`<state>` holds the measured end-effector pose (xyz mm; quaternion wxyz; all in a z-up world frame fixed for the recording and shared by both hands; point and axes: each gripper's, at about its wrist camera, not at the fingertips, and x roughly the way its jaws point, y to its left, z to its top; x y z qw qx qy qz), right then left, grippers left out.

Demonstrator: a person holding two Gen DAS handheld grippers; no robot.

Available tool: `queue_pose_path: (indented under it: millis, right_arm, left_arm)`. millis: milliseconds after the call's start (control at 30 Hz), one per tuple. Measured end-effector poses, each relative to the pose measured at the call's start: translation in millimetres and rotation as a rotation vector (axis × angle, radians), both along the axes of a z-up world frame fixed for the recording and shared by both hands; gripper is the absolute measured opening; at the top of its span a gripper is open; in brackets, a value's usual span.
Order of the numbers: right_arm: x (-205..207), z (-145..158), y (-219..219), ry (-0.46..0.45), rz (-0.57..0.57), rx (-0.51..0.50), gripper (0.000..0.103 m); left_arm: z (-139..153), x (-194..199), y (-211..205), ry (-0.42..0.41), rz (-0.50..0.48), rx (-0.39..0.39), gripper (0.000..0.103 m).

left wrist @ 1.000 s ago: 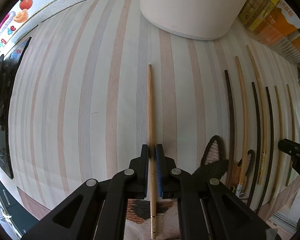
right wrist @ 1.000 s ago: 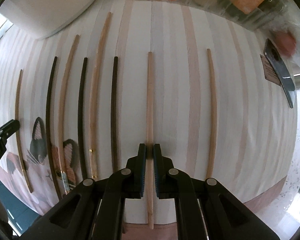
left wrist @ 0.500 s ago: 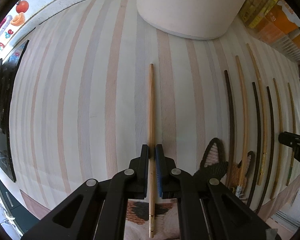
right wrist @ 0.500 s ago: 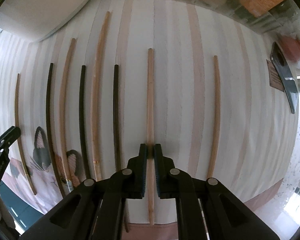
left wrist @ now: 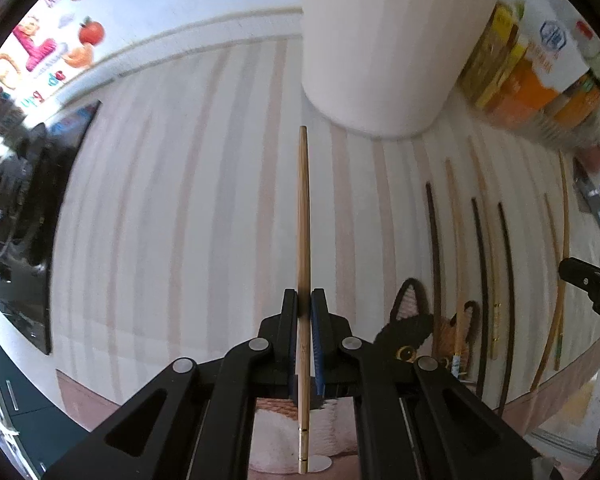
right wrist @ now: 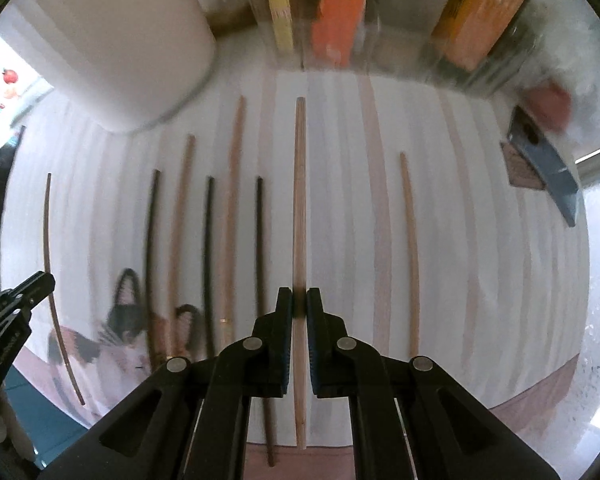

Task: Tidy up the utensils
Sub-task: 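Carry both chopsticks up and insert them into the cream utensil holder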

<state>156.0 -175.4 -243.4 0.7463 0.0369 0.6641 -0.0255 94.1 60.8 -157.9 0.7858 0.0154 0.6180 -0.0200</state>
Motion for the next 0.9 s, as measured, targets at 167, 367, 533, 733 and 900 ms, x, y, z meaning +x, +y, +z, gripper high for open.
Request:
queue_pose_path:
  millis: [167, 367, 533, 733, 900]
  right_arm:
    - [-8, 34, 8, -0.086, 0.018, 0.012, 0.007]
    - [-8, 73, 27, -0.179, 0.051, 0.026, 0.007]
    - [10, 103, 42, -0.264, 0.077, 0.048, 0.007]
    - [25, 148, 55, -0.382, 0.09, 0.089, 0.007]
    - [44, 193, 63, -0.497, 0.072, 0.156, 0.007]
  left_arm:
    - [31, -4, 10, -0.077, 0.02, -0.005, 0.004]
    - [72, -6, 17, -0.172, 0.047, -0.042, 0.004]
    - [114, 8, 26, -0.274, 0.072, -0.092, 0.004]
    - [183, 19, 31, -0.424, 0.091, -0.174, 0.004]
    - [238, 41, 31, -0.53, 0.089, -0.257, 0.004]
